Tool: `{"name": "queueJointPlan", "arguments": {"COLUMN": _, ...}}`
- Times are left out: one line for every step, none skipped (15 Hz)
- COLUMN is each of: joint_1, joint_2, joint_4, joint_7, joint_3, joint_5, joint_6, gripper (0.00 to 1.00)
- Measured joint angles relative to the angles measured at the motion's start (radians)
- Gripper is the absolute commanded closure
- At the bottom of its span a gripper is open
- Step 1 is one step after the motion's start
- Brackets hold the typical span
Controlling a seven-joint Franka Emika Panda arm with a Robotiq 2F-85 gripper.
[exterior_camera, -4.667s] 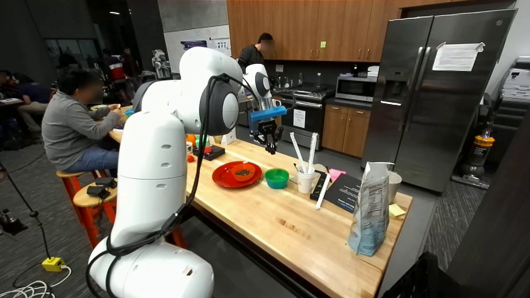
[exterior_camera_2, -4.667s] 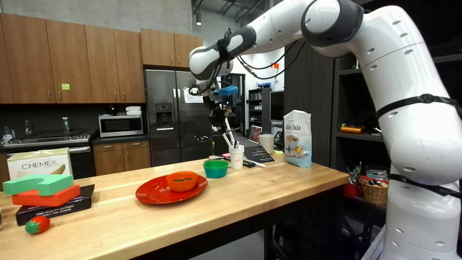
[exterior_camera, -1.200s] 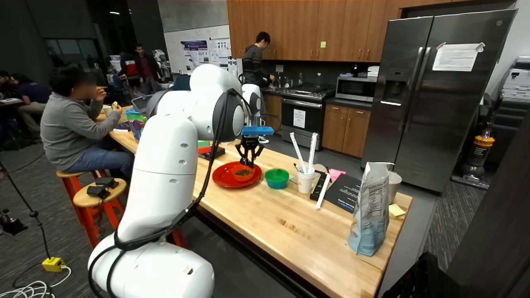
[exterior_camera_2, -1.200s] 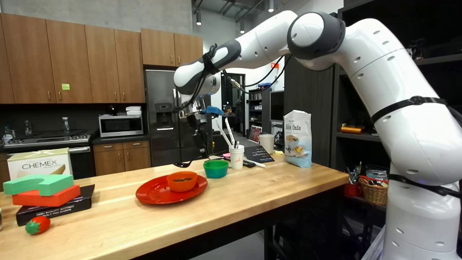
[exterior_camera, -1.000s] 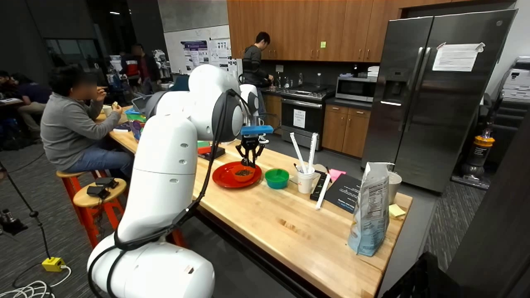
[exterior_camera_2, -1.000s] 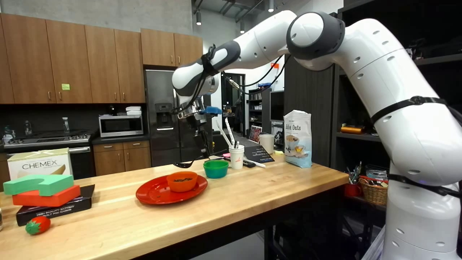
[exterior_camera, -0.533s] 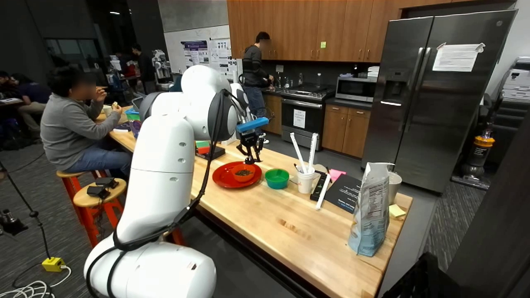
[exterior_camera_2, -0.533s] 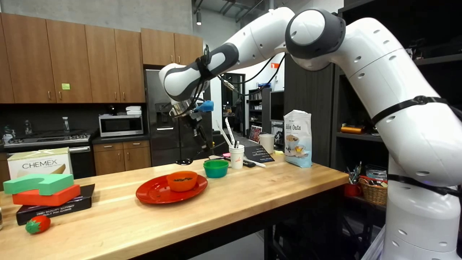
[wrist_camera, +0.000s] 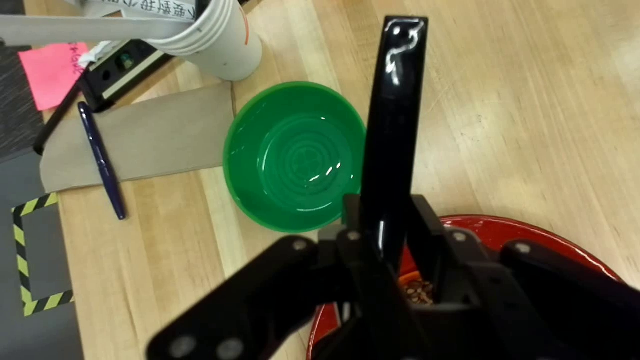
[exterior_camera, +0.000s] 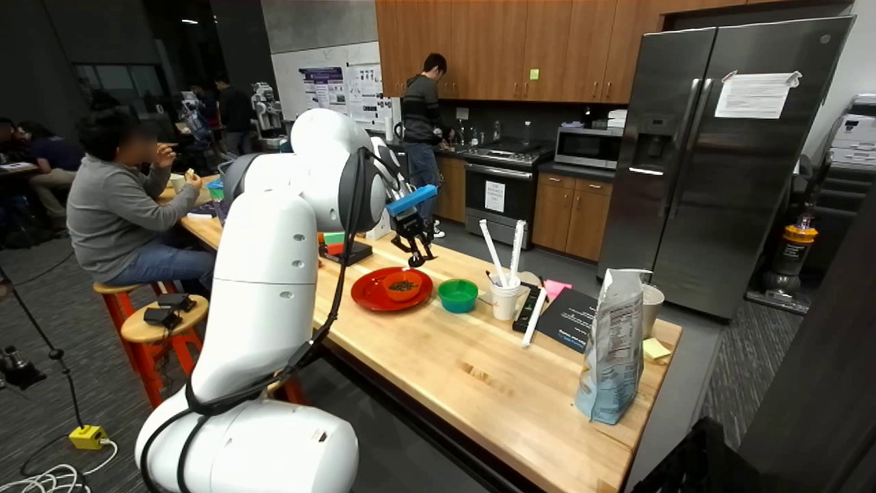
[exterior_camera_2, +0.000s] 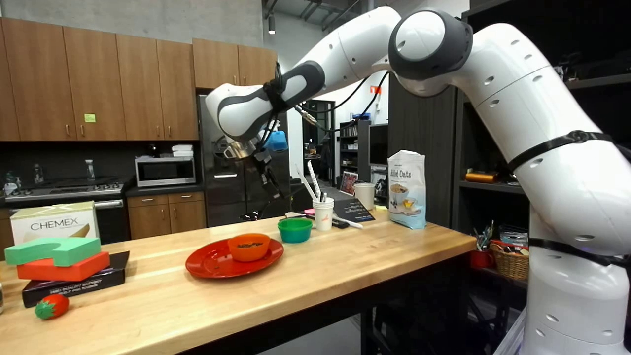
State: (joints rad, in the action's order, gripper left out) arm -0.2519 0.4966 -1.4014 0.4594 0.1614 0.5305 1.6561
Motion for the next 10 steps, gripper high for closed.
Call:
{"name": "queueJointPlan", "arguments": {"joint_1": 0.000, "joint_2": 0.000, "joint_4": 0.000, "joint_7": 0.000, "joint_3": -0.001, "joint_5": 0.000, "joint_6": 0.000, "gripper": 0.94}}
{"name": "queueJointPlan", "arguments": {"joint_1": 0.000, "joint_2": 0.000, "joint_4": 0.000, "joint_7": 0.000, "joint_3": -0.002, "joint_5": 0.000, "joint_6": 0.000, "gripper": 0.94}}
{"name": "queueJointPlan", "arguments": {"joint_1": 0.000, "joint_2": 0.001, "joint_4": 0.000, "joint_7": 0.000, "joint_3": -0.002, "joint_5": 0.000, "joint_6": 0.000, "gripper": 0.94}}
{"name": "queueJointPlan", "arguments": {"joint_1": 0.000, "joint_2": 0.001, "joint_4": -0.001, "joint_7": 0.000, "joint_3": -0.002, "joint_5": 0.000, "joint_6": -0.001, "gripper": 0.94}}
{"name": "queueJointPlan", "arguments": {"joint_1": 0.000, "joint_2": 0.003, "joint_4": -0.001, "joint_7": 0.000, "joint_3": -0.002, "joint_5": 0.000, "joint_6": -0.002, "gripper": 0.94}}
{"name": "queueJointPlan", "arguments": {"joint_1": 0.000, "joint_2": 0.005, "joint_4": -0.001, "joint_7": 0.000, "joint_3": -0.003, "joint_5": 0.001, "joint_6": -0.003, "gripper": 0.75}}
{"name": "queueJointPlan", "arguments": {"joint_1": -0.001, "joint_2": 0.008, "joint_4": -0.001, "joint_7": -0.002, "joint_3": -0.003, "joint_5": 0.001, "joint_6": -0.004, "gripper": 0.75}}
{"name": "queueJointPlan", "arguments": {"joint_1": -0.002, "joint_2": 0.012, "joint_4": -0.001, "joint_7": -0.006, "joint_3": -0.003, "joint_5": 0.002, "joint_6": -0.004, "gripper": 0.75}}
{"name": "queueJointPlan", "arguments": {"joint_1": -0.003, "joint_2": 0.014, "joint_4": -0.001, "joint_7": -0.009, "joint_3": -0.003, "joint_5": 0.002, "joint_6": -0.004, "gripper": 0.75}}
{"name": "queueJointPlan", "arguments": {"joint_1": -0.004, "joint_2": 0.016, "joint_4": -0.001, "joint_7": -0.012, "joint_3": -0.003, "joint_5": 0.002, "joint_6": -0.004, "gripper": 0.75}}
